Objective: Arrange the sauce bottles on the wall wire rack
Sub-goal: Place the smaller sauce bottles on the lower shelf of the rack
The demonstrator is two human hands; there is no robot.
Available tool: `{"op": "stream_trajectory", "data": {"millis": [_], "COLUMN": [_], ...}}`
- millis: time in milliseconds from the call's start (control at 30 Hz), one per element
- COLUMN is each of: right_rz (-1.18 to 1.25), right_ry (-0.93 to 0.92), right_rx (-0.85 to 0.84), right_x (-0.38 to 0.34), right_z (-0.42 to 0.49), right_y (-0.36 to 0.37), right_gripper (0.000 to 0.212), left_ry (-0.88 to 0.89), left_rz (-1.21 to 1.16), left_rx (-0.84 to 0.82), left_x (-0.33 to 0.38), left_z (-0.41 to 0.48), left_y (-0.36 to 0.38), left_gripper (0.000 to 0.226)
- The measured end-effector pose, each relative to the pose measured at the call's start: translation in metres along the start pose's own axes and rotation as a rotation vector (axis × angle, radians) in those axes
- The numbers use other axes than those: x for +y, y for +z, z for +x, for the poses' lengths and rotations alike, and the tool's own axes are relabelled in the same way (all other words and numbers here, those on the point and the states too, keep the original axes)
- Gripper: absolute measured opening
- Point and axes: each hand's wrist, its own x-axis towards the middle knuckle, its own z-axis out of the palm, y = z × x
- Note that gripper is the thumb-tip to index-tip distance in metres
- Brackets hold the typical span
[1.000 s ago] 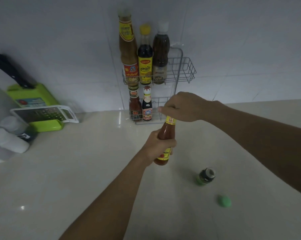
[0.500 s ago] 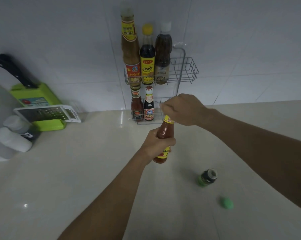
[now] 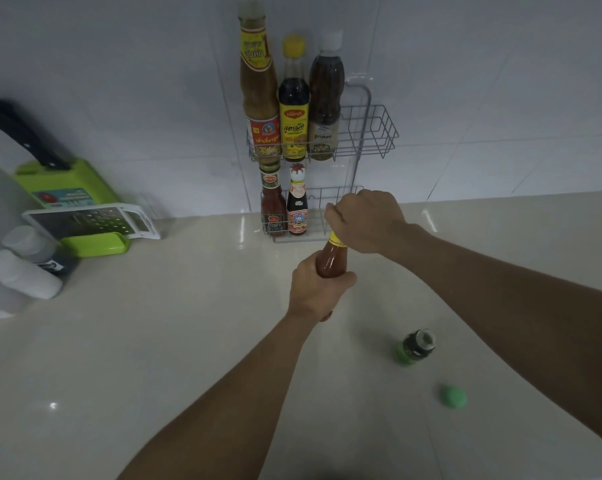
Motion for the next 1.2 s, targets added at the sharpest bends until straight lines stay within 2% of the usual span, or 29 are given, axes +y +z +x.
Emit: {"op": "stream_trajectory", "data": {"millis": [133,167,233,300,367,433,533,700,800,900,1067,1200], "right_rz": [0.08,0.154,0.457,0.851,1.127,1.247,1.283,1.192,1.197,1.21,1.183,1.117], "right_ry": [0.092,0.136,0.216,0.269,0.296,0.261,0.274,0.308,0.347,0.363,0.345,0.337], "right_rx": [-0.032,-0.034,-0.046,-0.028,-0.099,-0.196,-0.128,0.027,0.124,0.218,0.319,0.287], "right_x": [-0.007,-0.008,-0.008,-0.005,-0.001,0.002,0.005,0.015,0.028,0.037,0.038,0.033], "right_z": [-0.002,-0.002,-0.003,-0.006,-0.011,-0.015,-0.012,0.002,0.017,0.033,0.053,0.066], "right_y": [0.009,0.011,0.014,0.015,0.02,0.033,0.049,0.048,0.051,0.052,0.063,0.082], "right_gripper": [0.039,0.045,0.059,0.064,0.051,0.022,0.018,0.021,0.02,0.026,0.023,0.023], "left_ry": [-0.008,-0.015,-0.031,-0.047,-0.063,-0.045,0.007,0.04,0.031,0.053,-0.024,-0.039], "left_rz": [0.021,0.019,-0.004,-0.044,-0.101,-0.125,-0.122,-0.193,-0.128,-0.07,0.096,0.094], "left_rx": [0.018,0.016,0.006,0.002,0.01,0.019,-0.011,-0.095,-0.021,0.109,0.278,0.293], "left_x": [-0.009,-0.011,-0.011,-0.008,-0.002,0.003,0.007,0.014,0.009,-0.006,-0.007,-0.01], "left_z": [-0.003,-0.002,0.001,0.007,0.015,0.025,0.04,0.062,0.079,0.099,0.115,0.128], "left_y": [0.004,0.004,0.003,0.001,-0.001,-0.001,0.002,0.006,-0.002,-0.01,-0.024,-0.031], "left_gripper": [0.035,0.034,0.031,0.029,0.023,0.025,0.051,0.069,0.088,0.086,0.092,0.091]}}
